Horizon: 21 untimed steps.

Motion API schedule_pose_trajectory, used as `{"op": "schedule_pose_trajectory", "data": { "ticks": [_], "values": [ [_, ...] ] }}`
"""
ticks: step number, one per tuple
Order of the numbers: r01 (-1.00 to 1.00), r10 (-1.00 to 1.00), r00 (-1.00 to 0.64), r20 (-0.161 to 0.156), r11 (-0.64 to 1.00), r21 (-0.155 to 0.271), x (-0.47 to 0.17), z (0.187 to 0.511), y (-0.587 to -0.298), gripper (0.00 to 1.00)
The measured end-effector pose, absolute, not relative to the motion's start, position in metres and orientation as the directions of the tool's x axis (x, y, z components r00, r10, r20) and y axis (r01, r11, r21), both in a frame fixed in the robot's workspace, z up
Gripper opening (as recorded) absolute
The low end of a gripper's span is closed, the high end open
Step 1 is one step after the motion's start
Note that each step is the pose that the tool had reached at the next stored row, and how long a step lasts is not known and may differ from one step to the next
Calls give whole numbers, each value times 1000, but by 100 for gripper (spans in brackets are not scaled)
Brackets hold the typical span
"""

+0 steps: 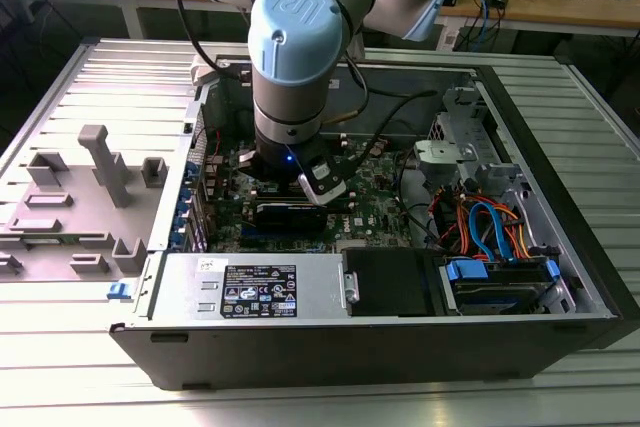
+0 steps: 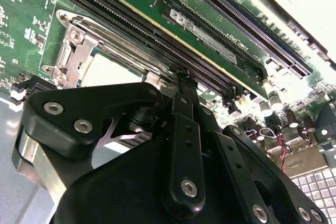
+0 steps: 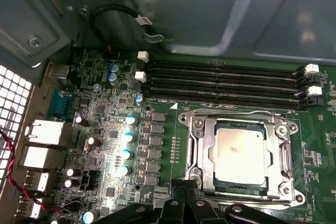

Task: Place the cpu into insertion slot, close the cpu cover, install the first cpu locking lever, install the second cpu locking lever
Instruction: 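Install the second cpu locking lever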

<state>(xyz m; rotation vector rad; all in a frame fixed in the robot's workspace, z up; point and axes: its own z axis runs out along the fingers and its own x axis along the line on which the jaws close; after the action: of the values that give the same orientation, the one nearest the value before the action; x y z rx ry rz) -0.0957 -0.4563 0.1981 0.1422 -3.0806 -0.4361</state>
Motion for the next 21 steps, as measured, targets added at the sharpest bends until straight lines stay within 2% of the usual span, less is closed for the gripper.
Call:
{"op": "schedule_pose_trajectory", "data": {
  "ticks": [21],
  "values": [
    [-86,-94,-995,16,961,263,-98,198,-456,11]
  ]
}}
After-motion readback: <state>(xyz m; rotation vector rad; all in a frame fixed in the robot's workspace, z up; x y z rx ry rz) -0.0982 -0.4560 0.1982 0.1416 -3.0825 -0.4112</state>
